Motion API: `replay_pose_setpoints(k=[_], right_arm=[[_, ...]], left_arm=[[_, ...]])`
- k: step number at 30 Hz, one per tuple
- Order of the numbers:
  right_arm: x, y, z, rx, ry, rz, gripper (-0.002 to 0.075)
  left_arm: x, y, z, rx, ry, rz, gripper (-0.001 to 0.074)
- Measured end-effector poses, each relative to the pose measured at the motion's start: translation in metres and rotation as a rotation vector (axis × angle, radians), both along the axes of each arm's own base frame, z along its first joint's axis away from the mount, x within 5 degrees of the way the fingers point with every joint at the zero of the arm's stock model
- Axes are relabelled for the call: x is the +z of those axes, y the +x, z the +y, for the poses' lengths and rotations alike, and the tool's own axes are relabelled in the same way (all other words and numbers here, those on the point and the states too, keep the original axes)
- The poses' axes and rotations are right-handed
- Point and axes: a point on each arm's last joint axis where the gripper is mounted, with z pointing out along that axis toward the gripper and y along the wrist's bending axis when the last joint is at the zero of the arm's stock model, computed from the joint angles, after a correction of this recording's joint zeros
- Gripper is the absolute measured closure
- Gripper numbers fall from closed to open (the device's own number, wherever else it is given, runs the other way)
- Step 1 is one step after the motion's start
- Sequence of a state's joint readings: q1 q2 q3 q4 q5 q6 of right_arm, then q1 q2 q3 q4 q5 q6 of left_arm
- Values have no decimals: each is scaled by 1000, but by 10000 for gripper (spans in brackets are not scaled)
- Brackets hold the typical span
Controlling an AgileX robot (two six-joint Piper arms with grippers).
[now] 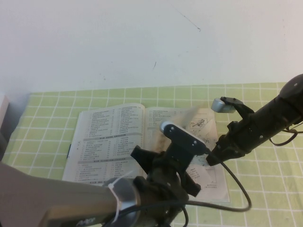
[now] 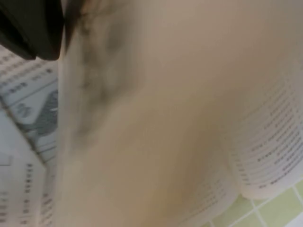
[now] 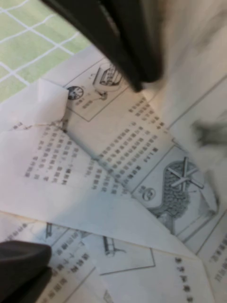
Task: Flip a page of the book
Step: Open the closed book
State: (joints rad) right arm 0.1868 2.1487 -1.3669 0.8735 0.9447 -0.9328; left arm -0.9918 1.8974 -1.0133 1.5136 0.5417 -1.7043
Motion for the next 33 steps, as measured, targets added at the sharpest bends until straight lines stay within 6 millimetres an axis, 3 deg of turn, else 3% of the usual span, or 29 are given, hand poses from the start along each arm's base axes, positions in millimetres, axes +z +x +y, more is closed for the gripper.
replay_pose_setpoints(k=[6, 16, 23, 26, 28, 33], right_arm=[[0, 0, 0, 7, 2, -6, 728], [0, 0, 0, 12, 4, -11, 728], [0, 0, 1, 24, 6, -16, 728], [9, -1, 0, 34, 5, -44, 728], [25, -2, 0, 43, 1, -92, 728], [91, -11, -5, 51, -32, -302, 728]], left_arm=[[-1, 9, 11, 45, 40, 0, 738], [-3, 7, 30, 183, 203, 30, 738], [-5, 1, 35, 260, 198, 117, 738], [12, -2, 38, 280, 146, 111, 738], [36, -4, 41, 279, 78, 82, 738], [107, -20, 52, 189, -165, 20, 738]])
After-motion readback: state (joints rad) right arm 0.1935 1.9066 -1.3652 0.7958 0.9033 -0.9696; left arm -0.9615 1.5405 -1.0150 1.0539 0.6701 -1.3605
